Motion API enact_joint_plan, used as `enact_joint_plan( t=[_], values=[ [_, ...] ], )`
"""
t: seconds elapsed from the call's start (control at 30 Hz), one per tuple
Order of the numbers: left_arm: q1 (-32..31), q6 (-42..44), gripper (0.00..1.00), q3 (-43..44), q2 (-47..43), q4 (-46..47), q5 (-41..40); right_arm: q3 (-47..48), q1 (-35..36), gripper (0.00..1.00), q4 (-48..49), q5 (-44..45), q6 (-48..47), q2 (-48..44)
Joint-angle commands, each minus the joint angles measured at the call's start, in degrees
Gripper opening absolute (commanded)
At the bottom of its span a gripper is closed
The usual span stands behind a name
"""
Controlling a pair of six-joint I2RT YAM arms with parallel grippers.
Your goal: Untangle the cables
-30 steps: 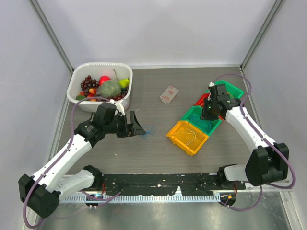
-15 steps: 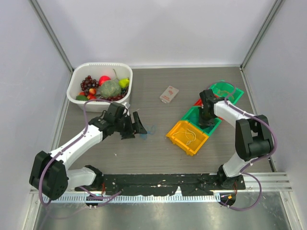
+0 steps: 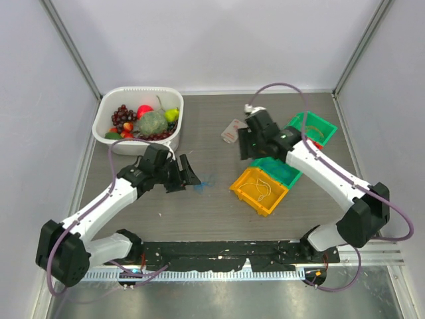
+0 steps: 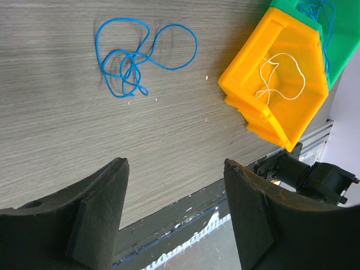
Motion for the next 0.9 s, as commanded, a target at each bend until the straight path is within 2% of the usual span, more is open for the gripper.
enact_joint_plan(
  t=[0.0, 0.03, 0.07, 0.1, 0.2, 0.3, 0.33, 0.47, 0.5, 0.63, 0.73, 0.87],
  values=[
    [0.38, -1.47, 0.71, -2.99, -6.24, -0.80, -2.32, 0.63, 11.27, 0.66, 8.83, -5.40, 7.55, 3.67],
    [0.38, -1.91, 0.71, -3.87, -7.47, -0.97, -2.50, -1.11, 11.81, 0.66, 11.41, -11.10, 9.15, 5.77],
    [0.47, -2.35, 0.71, -4.66, -9.05, -1.15, -2.58, -2.08, 11.90, 0.66, 16.74, -14.55, 12.73, 8.05],
    [0.47, -2.79, 0.71, -5.19, -9.94, -1.58, -2.67, -2.79, 12.25, 0.66, 18.18, -16.32, 13.98, 9.03],
    [0.47, -4.37, 0.71, -6.60, -13.97, -2.90, -2.50, -0.43, 12.78, 0.65, 15.67, -13.53, 14.36, 13.42],
    [0.47, -6.48, 0.71, -8.44, -18.10, -3.96, -3.55, -1.30, 13.66, 0.65, 17.49, -15.02, 11.10, 13.70],
    [0.47, -7.27, 0.71, -9.06, -19.60, -3.96, -3.81, -1.56, 13.66, 0.65, 17.41, -13.89, 9.79, 13.96],
    [0.39, -8.50, 0.70, -10.65, -24.00, -4.66, -4.78, 4.57, 13.48, 0.66, 6.87, 11.54, 2.94, 15.37],
    [0.47, -8.85, 0.70, -10.82, -24.70, -5.10, -5.04, 4.85, 12.61, 0.66, 5.47, 13.00, 1.62, 15.28],
    [0.39, -9.12, 0.70, -11.79, -25.59, -4.67, -4.61, 7.22, 8.22, 0.66, -0.60, 13.55, -4.08, 15.54],
    [0.47, -8.51, 0.69, -11.18, -24.10, -4.14, -4.43, 7.57, 7.86, 0.66, -3.24, 12.67, -8.93, 16.16],
    [0.47, -7.45, 0.70, -10.39, -21.20, -2.65, -2.94, 6.35, 7.16, 0.64, -1.23, 7.41, -13.33, 17.47]
  ],
)
